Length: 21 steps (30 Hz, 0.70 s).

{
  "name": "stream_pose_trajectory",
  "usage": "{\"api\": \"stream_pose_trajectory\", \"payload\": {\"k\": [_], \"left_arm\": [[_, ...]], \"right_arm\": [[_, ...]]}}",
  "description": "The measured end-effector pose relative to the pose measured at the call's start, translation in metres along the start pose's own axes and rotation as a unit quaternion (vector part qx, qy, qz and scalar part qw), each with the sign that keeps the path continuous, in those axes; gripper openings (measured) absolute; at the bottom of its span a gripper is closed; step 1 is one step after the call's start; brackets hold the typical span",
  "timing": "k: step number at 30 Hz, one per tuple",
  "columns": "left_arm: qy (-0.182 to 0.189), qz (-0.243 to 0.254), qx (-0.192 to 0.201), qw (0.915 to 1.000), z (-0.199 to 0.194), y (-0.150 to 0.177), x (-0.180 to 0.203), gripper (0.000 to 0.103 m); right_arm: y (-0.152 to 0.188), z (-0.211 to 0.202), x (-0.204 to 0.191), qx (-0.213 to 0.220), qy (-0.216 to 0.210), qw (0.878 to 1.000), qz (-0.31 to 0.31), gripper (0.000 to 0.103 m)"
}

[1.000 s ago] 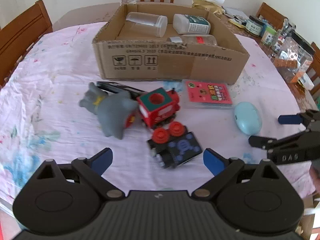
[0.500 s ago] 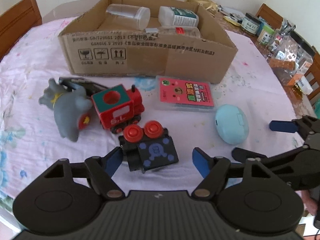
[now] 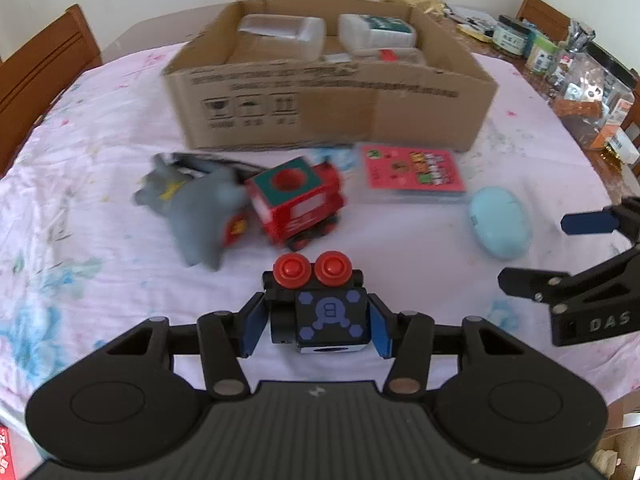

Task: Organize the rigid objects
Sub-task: 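Grasp the black-blue block toy with left tool while right tool grasps the light-blue case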

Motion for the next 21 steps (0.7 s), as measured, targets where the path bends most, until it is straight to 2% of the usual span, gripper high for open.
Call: {"api": "stream_pose_trajectory", "payload": {"k": [4, 6, 8, 11, 16, 21], "left_arm": [[-0.005, 0.000, -0.002, 1.0000, -0.001, 0.005, -0.012, 0.050], [-0.006, 0.003, 0.000, 1.0000, -0.001, 0.006, -0.016, 0.050], [-0.002, 0.000, 0.000, 1.0000, -0.001, 0.007, -0.018, 0.050], [0.001, -0.001, 0.002, 1.0000, -0.002, 0.007, -0.020, 0.050], [0.003, 0.003, 0.005, 1.0000, -0.003, 0.009, -0.019, 0.050], [0.009, -0.002, 0.007, 0.9999, -0.003, 0.009, -0.020, 0.050]], "right_arm": [[-0.008, 0.005, -0.021, 0.005, -0.013, 1.000, -0.022, 0.094], [-0.012, 0.011, -0.027, 0.000, -0.022, 0.999, -0.023, 0.092], [-0.015, 0.018, -0.031, -0.002, -0.014, 1.000, -0.027, 0.092], [-0.020, 0.023, -0.033, 0.004, -0.012, 0.999, -0.033, 0.091], [-0.029, 0.025, -0.033, 0.007, -0.004, 0.999, -0.042, 0.077], [-0.027, 0.024, -0.026, 0.007, -0.008, 0.998, -0.055, 0.076]]}}
Point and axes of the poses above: each gripper's, at about its wrist camera, not at the fingertips, and z roughly the way its jaws point, x to its right, y to its underside, the point moved 4 cm from there along z, roughly the way its jaws point, and after that the axes turned 7 degrees about -y, right-handed, at the moved point
